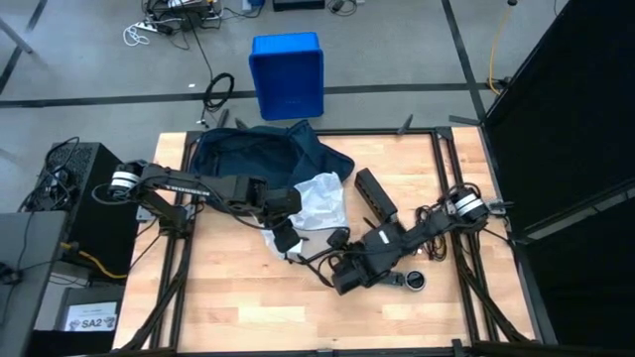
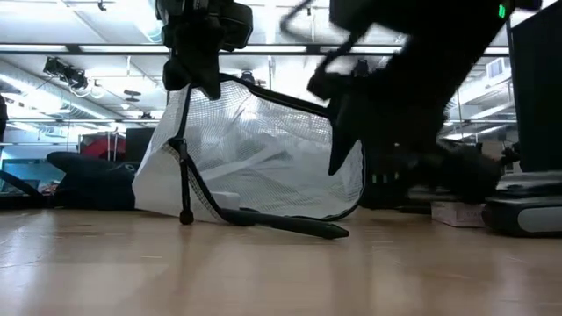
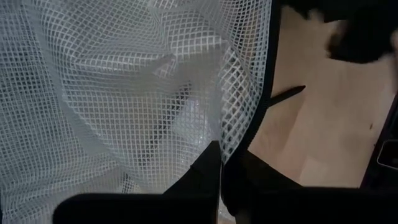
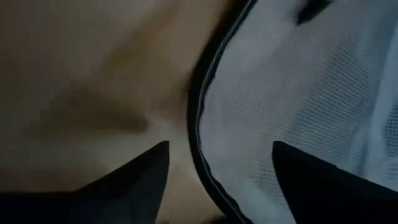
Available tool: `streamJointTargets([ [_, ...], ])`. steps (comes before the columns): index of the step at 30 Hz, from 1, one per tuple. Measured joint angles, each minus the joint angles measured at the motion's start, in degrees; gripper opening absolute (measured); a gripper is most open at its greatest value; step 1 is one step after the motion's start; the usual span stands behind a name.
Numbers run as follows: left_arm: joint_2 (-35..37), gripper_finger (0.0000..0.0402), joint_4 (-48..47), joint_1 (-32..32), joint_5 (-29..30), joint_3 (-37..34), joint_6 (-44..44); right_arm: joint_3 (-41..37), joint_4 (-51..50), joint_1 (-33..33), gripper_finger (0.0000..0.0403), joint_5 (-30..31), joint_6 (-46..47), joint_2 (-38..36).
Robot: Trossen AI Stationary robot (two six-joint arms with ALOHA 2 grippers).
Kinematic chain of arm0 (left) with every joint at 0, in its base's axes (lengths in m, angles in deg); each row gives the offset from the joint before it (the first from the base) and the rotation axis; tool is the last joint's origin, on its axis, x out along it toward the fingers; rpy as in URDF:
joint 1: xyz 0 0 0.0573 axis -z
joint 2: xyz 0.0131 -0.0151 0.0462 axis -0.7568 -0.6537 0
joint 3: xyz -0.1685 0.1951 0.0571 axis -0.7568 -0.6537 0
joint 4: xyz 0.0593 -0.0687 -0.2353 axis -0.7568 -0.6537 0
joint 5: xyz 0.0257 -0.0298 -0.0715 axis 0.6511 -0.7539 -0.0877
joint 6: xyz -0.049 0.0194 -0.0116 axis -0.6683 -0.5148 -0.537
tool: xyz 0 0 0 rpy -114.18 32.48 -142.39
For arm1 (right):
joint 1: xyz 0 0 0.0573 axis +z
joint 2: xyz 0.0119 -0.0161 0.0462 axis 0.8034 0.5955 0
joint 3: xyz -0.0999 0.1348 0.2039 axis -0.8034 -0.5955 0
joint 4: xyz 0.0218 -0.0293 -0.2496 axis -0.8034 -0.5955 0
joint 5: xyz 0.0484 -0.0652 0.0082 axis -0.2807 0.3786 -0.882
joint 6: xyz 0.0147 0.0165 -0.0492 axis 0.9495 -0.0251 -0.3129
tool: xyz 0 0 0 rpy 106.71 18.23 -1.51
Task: Unpack backpack
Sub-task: Put the black pen into the white mesh envelope
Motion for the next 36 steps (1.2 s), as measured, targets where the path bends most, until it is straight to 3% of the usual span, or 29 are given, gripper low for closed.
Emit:
streamJointTargets([
  [4,0.0,0.0,-0.1,0.0,-0.1,0.0,-0.2,0.2,-0.7,-2.5,0.0258,2.3,-4.6,3.5],
  [9,0.0,0.0,-0.2,0.0,-0.1,0.0,-0.2,0.1,-0.3,-4.8,0.021,10.3,-4.7,4.1],
  [13,0.0,0.0,0.0,0.0,-0.5,0.0,-0.1,1.2,0.1,-6.2,0.0138,11.6,-2.4,4.0],
  [18,0.0,0.0,-0.2,0.0,-0.5,0.0,-0.1,1.7,2.1,-7.0,0.0018,10.3,0.4,4.0],
  [22,0.0,0.0,-0.4,0.0,-0.6,0.0,0.0,3.5,2.4,-6.2,0.0002,8.7,4.6,3.9],
  [28,0.0,0.0,-1.6,0.0,-0.5,0.0,0.0,4.8,6.3,-2.7,0.0,0.0,10.1,-1.7],
  [36,0.3,0.0,-3.3,0.0,-0.5,2.0,0.2,5.0,6.6,-0.1,0.0,0.0,14.5,-11.9],
])
